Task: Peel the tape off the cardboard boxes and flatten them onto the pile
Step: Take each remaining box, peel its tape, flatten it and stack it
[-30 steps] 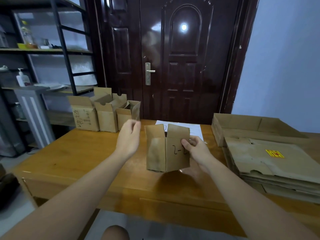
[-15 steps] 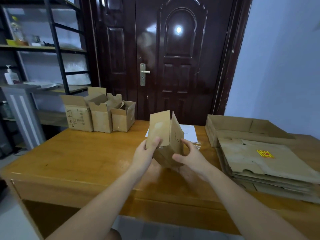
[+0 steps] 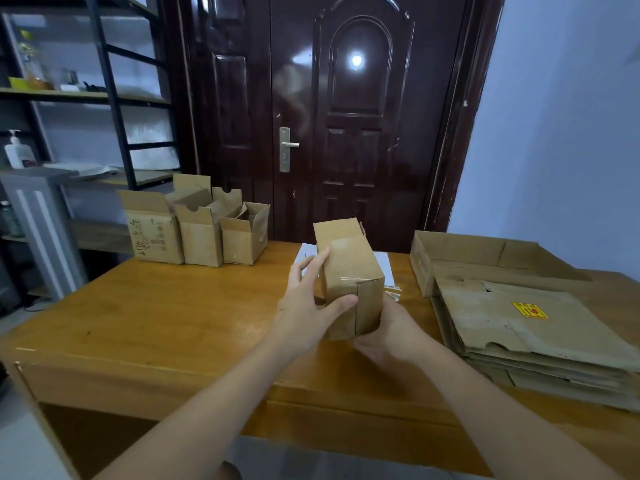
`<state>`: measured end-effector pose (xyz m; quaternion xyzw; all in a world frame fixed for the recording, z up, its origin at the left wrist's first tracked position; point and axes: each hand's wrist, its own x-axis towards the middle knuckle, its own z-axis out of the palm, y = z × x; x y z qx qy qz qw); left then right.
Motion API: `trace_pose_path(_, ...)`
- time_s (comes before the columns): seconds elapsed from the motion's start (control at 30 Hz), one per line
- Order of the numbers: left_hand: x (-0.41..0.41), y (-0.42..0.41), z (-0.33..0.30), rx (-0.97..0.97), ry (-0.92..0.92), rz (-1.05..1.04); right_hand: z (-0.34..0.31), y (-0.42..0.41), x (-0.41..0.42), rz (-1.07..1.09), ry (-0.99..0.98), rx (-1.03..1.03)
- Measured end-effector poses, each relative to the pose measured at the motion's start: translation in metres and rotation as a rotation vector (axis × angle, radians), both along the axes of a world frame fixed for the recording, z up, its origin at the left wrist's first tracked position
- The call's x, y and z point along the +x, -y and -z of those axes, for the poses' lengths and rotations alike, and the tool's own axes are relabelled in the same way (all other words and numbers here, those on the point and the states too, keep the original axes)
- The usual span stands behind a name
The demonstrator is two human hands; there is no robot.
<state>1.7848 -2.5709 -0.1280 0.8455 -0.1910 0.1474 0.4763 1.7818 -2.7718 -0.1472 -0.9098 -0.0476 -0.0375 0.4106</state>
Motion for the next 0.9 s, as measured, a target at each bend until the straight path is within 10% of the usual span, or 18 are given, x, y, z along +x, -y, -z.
trace_pose_path(0.37,0.020,0.010,-0.032,-0.020,0.046,-0.135,0.001,0.003,-0.001,0.010,0.150,-0.141)
trace_pose_path(0.63,0.049,-0.011,-0.033,-0.066,-0.363,-0.250,0.001,0.004,0.011,0.282,0.344,-0.003)
trace_pose_path(0.9,0.037,-0.015,-0.025,0.301,-0.415,-0.252,-0.002,-0.005,0.027,0.384,0.274,0.022)
